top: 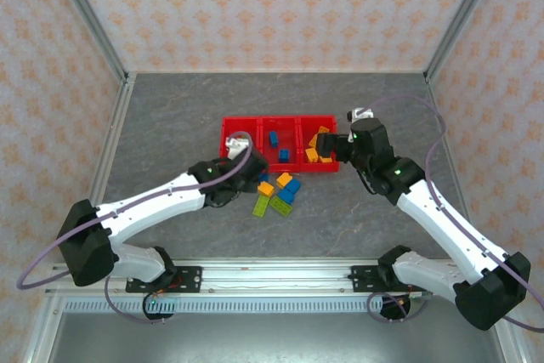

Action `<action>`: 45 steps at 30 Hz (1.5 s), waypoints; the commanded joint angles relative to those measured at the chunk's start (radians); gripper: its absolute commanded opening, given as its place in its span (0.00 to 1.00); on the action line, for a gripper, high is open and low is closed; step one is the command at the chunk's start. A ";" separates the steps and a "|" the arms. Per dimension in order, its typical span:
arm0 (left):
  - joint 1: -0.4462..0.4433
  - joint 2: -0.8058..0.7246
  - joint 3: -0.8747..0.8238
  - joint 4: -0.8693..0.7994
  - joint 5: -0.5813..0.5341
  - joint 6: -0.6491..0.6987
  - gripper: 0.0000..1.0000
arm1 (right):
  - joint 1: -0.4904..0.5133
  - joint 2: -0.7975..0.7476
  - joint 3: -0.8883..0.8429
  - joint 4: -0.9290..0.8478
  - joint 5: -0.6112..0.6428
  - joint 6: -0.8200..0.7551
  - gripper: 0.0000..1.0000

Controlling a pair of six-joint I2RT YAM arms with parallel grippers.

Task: Sort the legos into containers by color
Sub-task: Place the lego in the container.

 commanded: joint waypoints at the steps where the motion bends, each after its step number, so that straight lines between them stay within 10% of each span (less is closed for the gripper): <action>1: 0.055 0.023 0.058 -0.001 -0.089 -0.048 0.16 | 0.005 -0.014 0.023 0.018 0.026 0.004 1.00; 27: 0.264 0.524 0.360 0.072 -0.022 -0.052 0.15 | 0.005 -0.048 -0.007 0.012 0.056 -0.018 1.00; 45: 0.267 0.492 0.328 0.073 -0.122 -0.080 0.48 | 0.005 -0.039 0.004 0.015 0.052 -0.022 1.00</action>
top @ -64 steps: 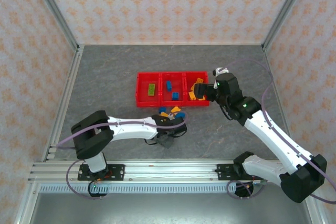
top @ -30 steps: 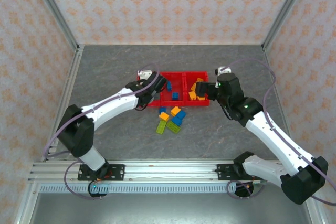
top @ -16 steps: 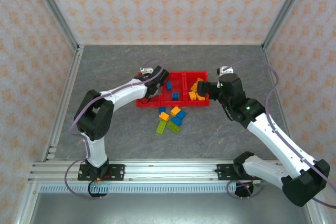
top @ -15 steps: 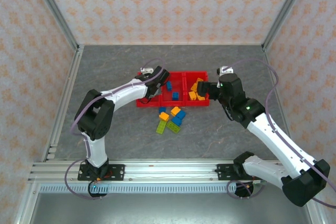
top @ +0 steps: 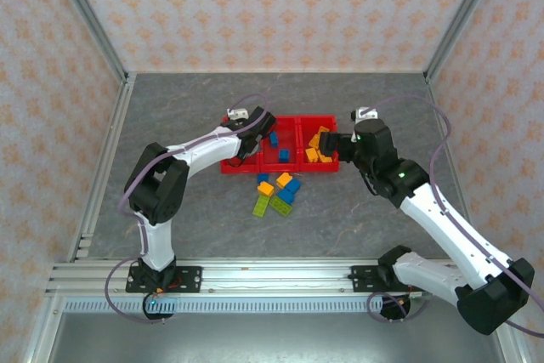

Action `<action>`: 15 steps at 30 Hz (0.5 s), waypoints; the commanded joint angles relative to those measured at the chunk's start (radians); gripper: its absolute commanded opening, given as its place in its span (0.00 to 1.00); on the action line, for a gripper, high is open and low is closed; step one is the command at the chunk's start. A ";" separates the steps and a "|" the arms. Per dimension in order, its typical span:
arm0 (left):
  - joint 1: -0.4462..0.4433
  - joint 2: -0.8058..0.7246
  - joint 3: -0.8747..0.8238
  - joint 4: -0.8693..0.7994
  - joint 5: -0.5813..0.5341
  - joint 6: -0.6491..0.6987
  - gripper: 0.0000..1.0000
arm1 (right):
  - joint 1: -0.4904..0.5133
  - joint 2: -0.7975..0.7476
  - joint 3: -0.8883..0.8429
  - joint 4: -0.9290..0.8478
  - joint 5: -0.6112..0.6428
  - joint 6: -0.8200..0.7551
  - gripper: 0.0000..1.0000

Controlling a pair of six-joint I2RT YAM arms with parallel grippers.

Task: Sort the legos into containers by color
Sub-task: Place the lego in the container, then pick up the lego from the middle-left of the table.

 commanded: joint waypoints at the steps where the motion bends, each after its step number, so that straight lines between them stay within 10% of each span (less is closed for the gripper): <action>1: 0.003 -0.078 -0.035 0.017 -0.047 -0.014 0.52 | 0.005 -0.005 0.007 0.015 0.022 -0.013 1.00; 15: -0.058 -0.239 -0.093 0.077 -0.042 0.027 0.65 | 0.005 0.020 0.021 0.012 0.010 -0.010 1.00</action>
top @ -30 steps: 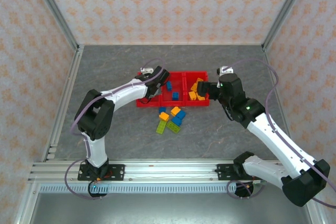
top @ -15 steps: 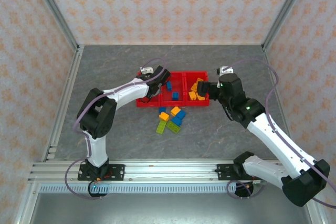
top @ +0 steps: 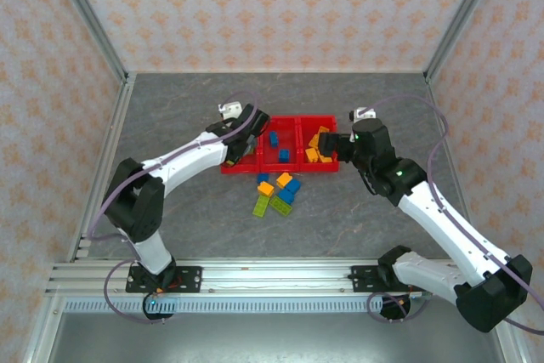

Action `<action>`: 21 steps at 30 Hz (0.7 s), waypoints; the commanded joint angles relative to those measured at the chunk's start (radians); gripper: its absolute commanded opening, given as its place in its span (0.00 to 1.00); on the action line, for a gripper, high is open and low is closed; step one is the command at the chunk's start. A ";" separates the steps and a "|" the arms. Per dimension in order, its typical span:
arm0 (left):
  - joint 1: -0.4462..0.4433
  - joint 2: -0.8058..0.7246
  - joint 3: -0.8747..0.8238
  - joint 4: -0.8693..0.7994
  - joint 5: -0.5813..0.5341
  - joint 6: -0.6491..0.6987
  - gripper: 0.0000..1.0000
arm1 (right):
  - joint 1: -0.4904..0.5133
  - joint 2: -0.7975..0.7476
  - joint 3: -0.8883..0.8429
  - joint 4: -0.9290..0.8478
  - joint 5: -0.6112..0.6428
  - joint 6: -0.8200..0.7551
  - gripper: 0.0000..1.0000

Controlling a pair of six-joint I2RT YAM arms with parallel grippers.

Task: Sort the legos into containers by color
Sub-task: Pick up the lego from the middle-left of the table.

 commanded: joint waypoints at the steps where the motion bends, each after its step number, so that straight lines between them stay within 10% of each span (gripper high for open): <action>1: -0.046 -0.055 -0.016 0.025 -0.027 0.028 0.67 | 0.005 0.002 0.021 0.011 0.010 -0.008 1.00; 12: -0.182 -0.185 -0.185 0.010 0.079 -0.023 0.99 | 0.005 0.002 0.015 0.008 0.012 -0.006 1.00; 21: -0.225 -0.346 -0.429 0.044 0.220 -0.073 0.99 | 0.005 0.023 0.017 0.016 -0.006 0.003 1.00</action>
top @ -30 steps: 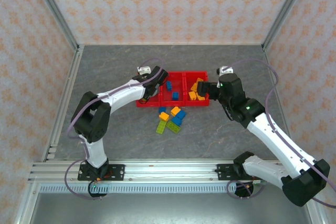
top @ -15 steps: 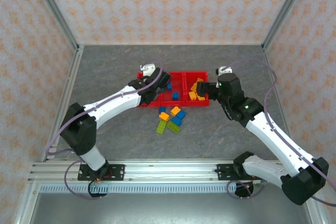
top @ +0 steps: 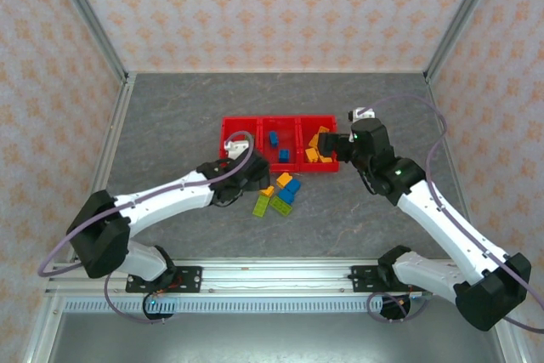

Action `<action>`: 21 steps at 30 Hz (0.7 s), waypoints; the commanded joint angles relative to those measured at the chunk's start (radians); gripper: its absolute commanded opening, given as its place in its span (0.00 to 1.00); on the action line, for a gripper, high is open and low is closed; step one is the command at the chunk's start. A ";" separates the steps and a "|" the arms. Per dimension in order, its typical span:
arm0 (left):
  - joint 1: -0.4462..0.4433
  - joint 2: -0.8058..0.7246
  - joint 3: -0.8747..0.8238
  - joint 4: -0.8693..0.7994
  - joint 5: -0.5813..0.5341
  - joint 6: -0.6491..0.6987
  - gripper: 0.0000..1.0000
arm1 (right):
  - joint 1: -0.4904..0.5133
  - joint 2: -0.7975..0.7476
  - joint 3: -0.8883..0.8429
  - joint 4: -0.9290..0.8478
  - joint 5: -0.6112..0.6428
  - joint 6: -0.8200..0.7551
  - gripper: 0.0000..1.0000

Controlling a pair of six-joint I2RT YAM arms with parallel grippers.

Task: Sort the legos into containers by color
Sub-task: Pick up the lego from the middle-left of the table.

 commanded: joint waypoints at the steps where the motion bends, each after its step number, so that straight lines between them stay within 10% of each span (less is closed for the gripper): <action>1: -0.015 -0.049 -0.078 0.032 0.076 -0.023 0.99 | 0.005 0.012 0.017 0.018 -0.007 0.004 1.00; 21: -0.069 0.259 -0.016 0.035 0.174 0.164 0.76 | 0.005 0.036 0.040 0.004 -0.018 0.013 1.00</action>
